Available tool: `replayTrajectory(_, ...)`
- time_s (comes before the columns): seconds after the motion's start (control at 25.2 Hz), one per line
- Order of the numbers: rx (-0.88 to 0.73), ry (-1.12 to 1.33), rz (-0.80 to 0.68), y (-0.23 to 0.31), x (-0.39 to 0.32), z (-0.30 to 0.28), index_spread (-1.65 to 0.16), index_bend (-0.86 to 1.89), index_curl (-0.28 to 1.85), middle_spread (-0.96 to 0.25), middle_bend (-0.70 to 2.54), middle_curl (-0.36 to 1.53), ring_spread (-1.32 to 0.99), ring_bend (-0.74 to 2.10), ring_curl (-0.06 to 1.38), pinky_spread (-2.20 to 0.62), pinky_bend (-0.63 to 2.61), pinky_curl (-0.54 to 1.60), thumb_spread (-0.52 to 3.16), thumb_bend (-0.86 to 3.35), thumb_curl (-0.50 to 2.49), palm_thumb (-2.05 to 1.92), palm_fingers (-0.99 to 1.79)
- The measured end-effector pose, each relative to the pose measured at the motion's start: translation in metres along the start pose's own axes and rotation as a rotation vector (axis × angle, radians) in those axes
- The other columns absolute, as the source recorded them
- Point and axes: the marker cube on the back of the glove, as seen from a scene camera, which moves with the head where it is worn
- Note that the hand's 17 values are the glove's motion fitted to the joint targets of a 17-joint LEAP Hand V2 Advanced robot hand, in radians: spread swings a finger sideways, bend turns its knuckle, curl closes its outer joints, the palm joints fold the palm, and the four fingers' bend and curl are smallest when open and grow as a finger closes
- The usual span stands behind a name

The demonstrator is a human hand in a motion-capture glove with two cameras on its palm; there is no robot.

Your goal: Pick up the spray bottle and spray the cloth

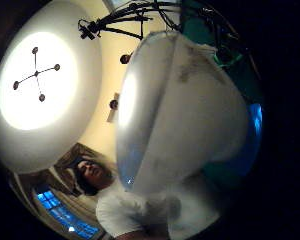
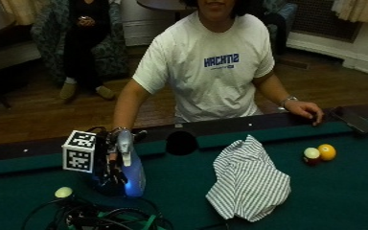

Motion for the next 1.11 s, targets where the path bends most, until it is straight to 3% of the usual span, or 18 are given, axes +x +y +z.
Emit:
replayTrajectory(0.52, -0.050, -0.058, -0.015, -0.034, -0.001, 0.038, -0.32, 0.07, 0.23, -0.11, 0.18, 0.37, -0.21, 0.74, 0.39, -0.06, 0.72, 0.40, 0.88, -0.04, 0.40, 0.51, 0.41)
replayTrajectory(0.75, -0.057, -0.032, 0.036, -0.045, -0.005, 0.056, -0.24, 0.00, 0.17, -0.05, 0.13, 0.34, -0.20, 0.85, 0.40, -0.12, 0.85, 0.41, 0.87, -0.03, 0.39, 0.52, 0.67)
replayTrajectory(0.87, -0.005, -0.038, 0.063, -0.040, -0.008, 0.061, -0.21, -0.02, 0.14, -0.04, 0.12, 0.33, -0.19, 0.92, 0.41, -0.17, 0.93, 0.42, 0.91, 0.01, 0.40, 0.58, 0.79)
replayTrajectory(1.11, 0.198, -0.032, 0.058, -0.030, -0.019, 0.066, -0.26, 0.19, 0.23, -0.14, 0.42, 0.42, -0.18, 0.84, 0.41, -0.22, 0.66, 0.36, 0.84, 0.11, 0.49, 0.84, 1.28)
